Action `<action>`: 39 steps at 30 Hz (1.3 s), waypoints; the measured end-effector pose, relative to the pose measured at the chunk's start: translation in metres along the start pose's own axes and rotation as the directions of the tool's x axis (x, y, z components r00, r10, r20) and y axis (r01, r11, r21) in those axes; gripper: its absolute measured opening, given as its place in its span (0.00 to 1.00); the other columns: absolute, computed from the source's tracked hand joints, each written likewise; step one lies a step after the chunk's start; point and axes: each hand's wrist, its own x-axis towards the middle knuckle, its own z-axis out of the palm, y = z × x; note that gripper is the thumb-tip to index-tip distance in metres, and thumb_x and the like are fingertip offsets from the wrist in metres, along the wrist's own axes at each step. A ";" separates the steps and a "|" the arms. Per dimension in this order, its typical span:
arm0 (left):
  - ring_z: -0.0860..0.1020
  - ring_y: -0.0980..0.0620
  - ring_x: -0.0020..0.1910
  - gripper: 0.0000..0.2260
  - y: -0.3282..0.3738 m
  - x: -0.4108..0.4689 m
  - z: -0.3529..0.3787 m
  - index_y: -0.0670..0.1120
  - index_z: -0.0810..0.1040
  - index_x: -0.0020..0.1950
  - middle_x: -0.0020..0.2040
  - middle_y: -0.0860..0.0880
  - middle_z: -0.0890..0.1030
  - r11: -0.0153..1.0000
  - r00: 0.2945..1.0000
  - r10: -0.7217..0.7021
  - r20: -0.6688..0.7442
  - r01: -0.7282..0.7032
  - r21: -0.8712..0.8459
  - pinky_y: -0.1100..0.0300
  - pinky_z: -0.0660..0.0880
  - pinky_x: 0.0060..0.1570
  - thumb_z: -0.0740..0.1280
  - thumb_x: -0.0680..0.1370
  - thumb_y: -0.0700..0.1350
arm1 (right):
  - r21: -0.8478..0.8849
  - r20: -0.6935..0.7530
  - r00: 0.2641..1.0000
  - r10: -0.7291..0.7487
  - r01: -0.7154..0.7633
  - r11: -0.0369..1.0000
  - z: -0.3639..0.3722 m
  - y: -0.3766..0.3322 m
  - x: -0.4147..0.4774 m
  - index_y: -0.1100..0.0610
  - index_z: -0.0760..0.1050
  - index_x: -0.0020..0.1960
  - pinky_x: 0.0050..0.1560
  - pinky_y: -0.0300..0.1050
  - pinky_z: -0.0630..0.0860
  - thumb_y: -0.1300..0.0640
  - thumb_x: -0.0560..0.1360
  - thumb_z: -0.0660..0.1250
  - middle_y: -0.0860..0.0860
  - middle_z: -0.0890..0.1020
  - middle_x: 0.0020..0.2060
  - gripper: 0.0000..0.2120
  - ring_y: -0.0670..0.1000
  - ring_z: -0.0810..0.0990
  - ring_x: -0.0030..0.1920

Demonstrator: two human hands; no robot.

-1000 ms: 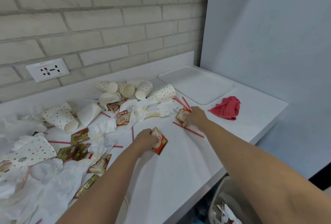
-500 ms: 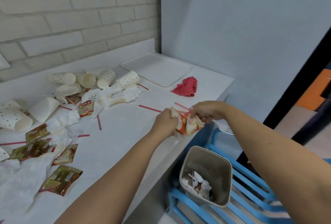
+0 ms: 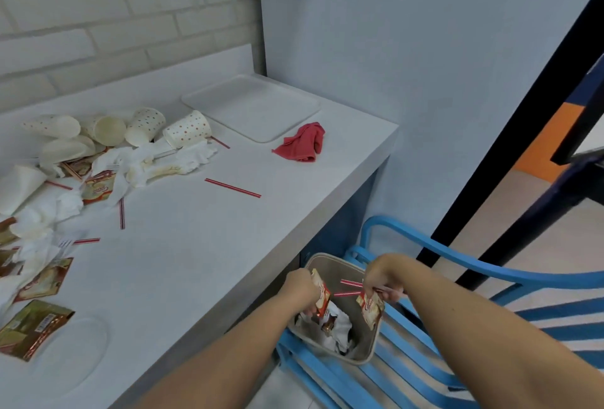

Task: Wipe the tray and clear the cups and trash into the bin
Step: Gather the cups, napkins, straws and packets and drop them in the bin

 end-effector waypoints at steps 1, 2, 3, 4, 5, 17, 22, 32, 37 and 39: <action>0.80 0.43 0.55 0.15 -0.002 0.002 0.002 0.37 0.70 0.63 0.59 0.40 0.78 1.000 1.000 -0.001 0.000 0.001 -0.006 0.53 0.79 0.51 0.62 0.77 0.39 | -0.031 -0.057 0.998 -0.013 0.012 0.999 0.005 -0.003 0.002 0.62 0.67 0.38 0.28 0.39 0.64 0.64 0.77 0.56 0.54 0.69 0.25 0.09 0.49 0.65 0.25; 0.78 0.44 0.58 0.17 -0.004 0.003 0.005 0.39 0.70 0.65 0.61 0.41 0.77 1.000 1.000 0.004 0.003 -0.004 -0.019 0.52 0.77 0.56 0.63 0.77 0.41 | -0.084 -0.108 0.993 -0.037 0.028 0.996 0.006 -0.006 0.007 0.62 0.68 0.35 0.30 0.41 0.66 0.63 0.77 0.57 0.54 0.71 0.22 0.12 0.50 0.67 0.26; 0.77 0.45 0.59 0.17 -0.004 0.002 0.006 0.40 0.70 0.65 0.62 0.42 0.76 1.000 1.000 0.014 0.011 -0.014 -0.026 0.53 0.75 0.59 0.64 0.76 0.42 | -0.154 -0.148 0.987 -0.059 0.036 0.987 0.008 -0.009 0.007 0.62 0.69 0.33 0.33 0.41 0.68 0.62 0.77 0.58 0.52 0.73 0.17 0.14 0.50 0.68 0.27; 0.76 0.45 0.60 0.17 -0.004 0.001 0.005 0.41 0.70 0.64 0.62 0.43 0.76 0.999 0.999 0.033 0.005 -0.033 -0.018 0.55 0.74 0.60 0.64 0.76 0.42 | -0.211 -0.170 0.982 -0.084 0.047 0.976 0.008 -0.014 0.011 0.61 0.70 0.30 0.36 0.42 0.70 0.61 0.77 0.58 0.49 0.72 0.13 0.17 0.50 0.69 0.27; 0.76 0.46 0.60 0.16 -0.003 0.000 0.003 0.42 0.71 0.64 0.62 0.44 0.76 0.999 0.999 0.044 -0.008 -0.044 -0.012 0.56 0.74 0.60 0.64 0.76 0.42 | -0.240 -0.177 0.979 -0.101 0.057 0.969 0.008 -0.017 0.011 0.60 0.71 0.29 0.39 0.42 0.70 0.61 0.77 0.57 0.47 0.71 0.11 0.18 0.49 0.69 0.28; 0.73 0.54 0.54 0.21 0.001 -0.011 -0.022 0.44 0.66 0.70 0.61 0.47 0.75 0.981 0.940 0.177 -0.292 -0.193 -0.027 0.65 0.68 0.52 0.64 0.78 0.43 | -0.059 -0.265 0.905 -0.333 0.329 0.942 0.008 -0.059 0.007 0.65 0.64 0.70 0.62 0.45 0.67 0.63 0.81 0.54 0.60 0.70 0.67 0.18 0.58 0.69 0.68; 0.80 0.52 0.43 0.10 0.000 -0.023 -0.029 0.43 0.75 0.59 0.47 0.50 0.77 0.954 0.880 0.241 -0.410 -0.293 -0.069 0.59 0.77 0.49 0.62 0.78 0.40 | -0.216 -0.117 0.961 -0.252 0.223 0.951 -0.004 -0.074 0.007 0.64 0.65 0.70 0.44 0.47 0.78 0.52 0.79 0.59 0.59 0.77 0.47 0.23 0.57 0.81 0.44; 0.78 0.54 0.35 0.06 -0.025 -0.075 -0.079 0.46 0.81 0.48 0.39 0.51 0.81 0.936 0.709 0.179 -0.682 -0.335 -0.103 0.63 0.74 0.37 0.64 0.77 0.44 | -0.506 0.117 0.903 -0.413 0.412 0.758 -0.009 -0.146 -0.098 0.63 0.68 0.66 0.31 0.41 0.78 0.52 0.81 0.57 0.58 0.82 0.39 0.19 0.53 0.82 0.33; 0.76 0.57 0.36 0.05 -0.072 -0.121 -0.109 0.45 0.80 0.47 0.36 0.54 0.78 0.958 0.580 0.026 -0.814 -0.248 -0.147 0.68 0.69 0.36 0.64 0.77 0.43 | -0.652 0.120 0.739 -0.663 0.562 0.509 0.022 -0.185 -0.147 0.60 0.76 0.50 0.30 0.37 0.71 0.51 0.80 0.58 0.52 0.80 0.31 0.14 0.48 0.77 0.28; 0.76 0.54 0.38 0.05 -0.096 -0.140 -0.121 0.46 0.80 0.46 0.37 0.54 0.78 0.970 0.530 -0.012 -0.848 -0.200 -0.139 0.68 0.69 0.37 0.64 0.77 0.43 | -0.653 0.090 0.628 -0.773 0.623 0.430 0.040 -0.205 -0.156 0.59 0.76 0.48 0.31 0.37 0.70 0.52 0.79 0.60 0.52 0.79 0.32 0.12 0.48 0.75 0.29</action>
